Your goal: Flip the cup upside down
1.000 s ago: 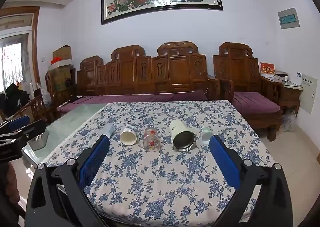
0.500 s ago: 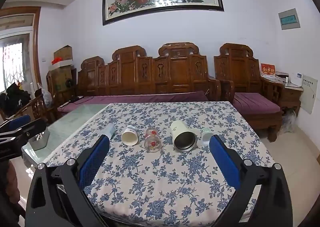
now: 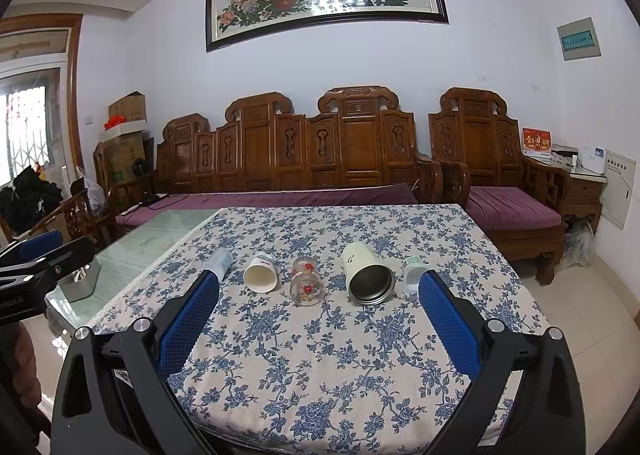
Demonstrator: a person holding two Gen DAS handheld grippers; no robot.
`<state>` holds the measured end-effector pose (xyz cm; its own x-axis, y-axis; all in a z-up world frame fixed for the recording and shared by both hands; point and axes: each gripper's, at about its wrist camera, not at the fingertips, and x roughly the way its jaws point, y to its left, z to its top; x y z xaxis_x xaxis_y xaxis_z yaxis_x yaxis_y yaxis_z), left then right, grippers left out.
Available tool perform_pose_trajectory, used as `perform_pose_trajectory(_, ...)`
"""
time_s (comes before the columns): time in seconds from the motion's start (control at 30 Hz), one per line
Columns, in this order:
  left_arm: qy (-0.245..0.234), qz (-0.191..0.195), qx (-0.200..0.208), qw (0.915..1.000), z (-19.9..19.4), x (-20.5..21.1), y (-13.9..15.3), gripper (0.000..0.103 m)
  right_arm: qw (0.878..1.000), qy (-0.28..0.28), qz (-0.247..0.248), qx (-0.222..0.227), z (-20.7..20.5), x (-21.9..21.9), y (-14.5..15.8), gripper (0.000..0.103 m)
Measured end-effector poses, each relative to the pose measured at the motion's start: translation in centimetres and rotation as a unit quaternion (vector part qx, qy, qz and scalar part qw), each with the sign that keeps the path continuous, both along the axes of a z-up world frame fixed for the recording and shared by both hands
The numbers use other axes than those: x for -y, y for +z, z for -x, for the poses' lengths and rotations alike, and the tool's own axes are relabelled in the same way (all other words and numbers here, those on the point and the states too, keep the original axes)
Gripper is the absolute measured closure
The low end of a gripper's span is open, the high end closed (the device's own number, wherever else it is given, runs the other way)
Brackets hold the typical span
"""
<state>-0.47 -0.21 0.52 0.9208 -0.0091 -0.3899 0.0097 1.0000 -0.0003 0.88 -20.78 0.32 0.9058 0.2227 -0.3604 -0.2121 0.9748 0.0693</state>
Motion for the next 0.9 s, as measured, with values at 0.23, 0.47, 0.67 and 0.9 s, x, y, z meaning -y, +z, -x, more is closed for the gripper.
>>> perform_pose_trajectory(0.23, 0.001, -0.002, 0.000, 1.0000, 0.00, 0.09, -0.03, 0.008, 1.000, 0.000, 0.000, 0.000, 0.01, -0.02, -0.04, 0.002)
perform_pose_trajectory(0.47, 0.001, -0.002, -0.001, 1.0000, -0.05, 0.16, 0.07, 0.008, 1.000, 0.002, 0.001, -0.001, -0.01, -0.19, -0.19, 0.002)
perform_pose_trajectory(0.67, 0.001, -0.002, -0.001, 1.0000, 0.01, 0.19, 0.11, 0.008, 1.000, 0.002, 0.001, 0.000, -0.07, -0.30, -0.34, 0.002)
perform_pose_trajectory(0.9, 0.001, -0.002, -0.001, 1.0000, -0.03, 0.15, 0.10, 0.008, 1.000, 0.002, 0.000, 0.000, -0.07, -0.23, -0.29, 0.002)
